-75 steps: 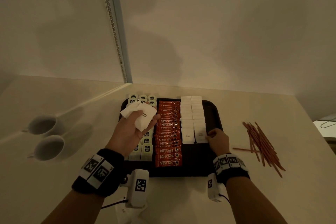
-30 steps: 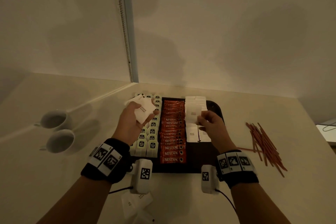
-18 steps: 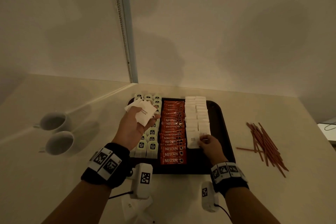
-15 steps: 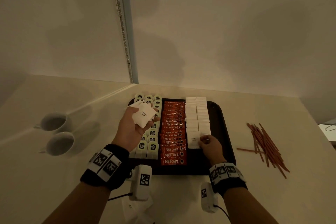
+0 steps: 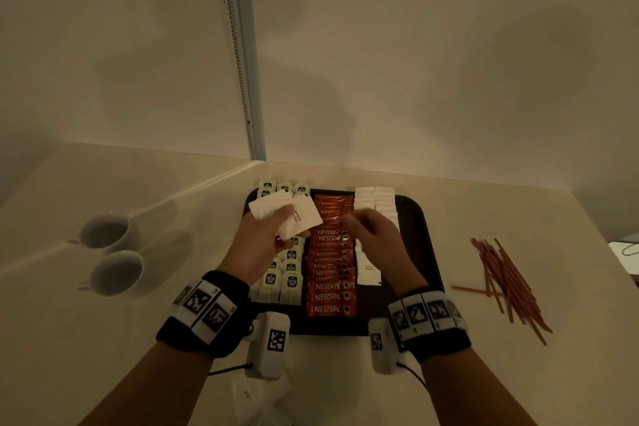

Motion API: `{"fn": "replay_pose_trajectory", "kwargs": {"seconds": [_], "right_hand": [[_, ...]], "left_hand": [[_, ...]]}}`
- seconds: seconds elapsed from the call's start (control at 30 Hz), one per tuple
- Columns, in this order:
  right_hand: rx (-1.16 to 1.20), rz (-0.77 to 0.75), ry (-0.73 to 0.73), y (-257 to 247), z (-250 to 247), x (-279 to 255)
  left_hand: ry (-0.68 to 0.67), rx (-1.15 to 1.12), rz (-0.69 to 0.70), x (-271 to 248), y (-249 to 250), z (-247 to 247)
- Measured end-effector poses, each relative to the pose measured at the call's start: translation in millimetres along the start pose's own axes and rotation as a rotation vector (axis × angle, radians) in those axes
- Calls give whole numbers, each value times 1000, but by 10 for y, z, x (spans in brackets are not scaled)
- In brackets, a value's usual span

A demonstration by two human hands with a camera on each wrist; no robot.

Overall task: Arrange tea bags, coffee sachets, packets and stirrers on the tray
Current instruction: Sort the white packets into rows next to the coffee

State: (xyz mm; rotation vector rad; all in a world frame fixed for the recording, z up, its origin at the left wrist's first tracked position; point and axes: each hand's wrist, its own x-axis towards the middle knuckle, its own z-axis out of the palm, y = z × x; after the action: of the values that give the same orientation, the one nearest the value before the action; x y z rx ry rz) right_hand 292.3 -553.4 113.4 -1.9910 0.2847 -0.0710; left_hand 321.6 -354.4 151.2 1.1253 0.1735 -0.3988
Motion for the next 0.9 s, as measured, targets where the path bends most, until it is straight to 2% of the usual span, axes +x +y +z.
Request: {"fn": "replay_pose_trajectory", "kwargs": {"seconds": [0.1,0.2,0.37,0.5,0.6,0.83,0.9], "right_hand": [[56,-111,-178,-452,23,45],[50,-151,-237,-619,19,77],[449,-9,-232,-583,51,16],[437,18,-276,-531,102,-89],[482,35,-220,-519,110,-121],[527,29,-169,-476,75,-128],[495,19,-158,-436,22,-119]], "left_hand": [[23,174,67,28,-24,40],[42,213,128,36,-10,63],[-17,230,263,9,79,49],[42,265,279,14,69,69],[81,305,283,31,44,70],[59,313,250,-3,30,114],[37,250,198,-13,37,137]]}}
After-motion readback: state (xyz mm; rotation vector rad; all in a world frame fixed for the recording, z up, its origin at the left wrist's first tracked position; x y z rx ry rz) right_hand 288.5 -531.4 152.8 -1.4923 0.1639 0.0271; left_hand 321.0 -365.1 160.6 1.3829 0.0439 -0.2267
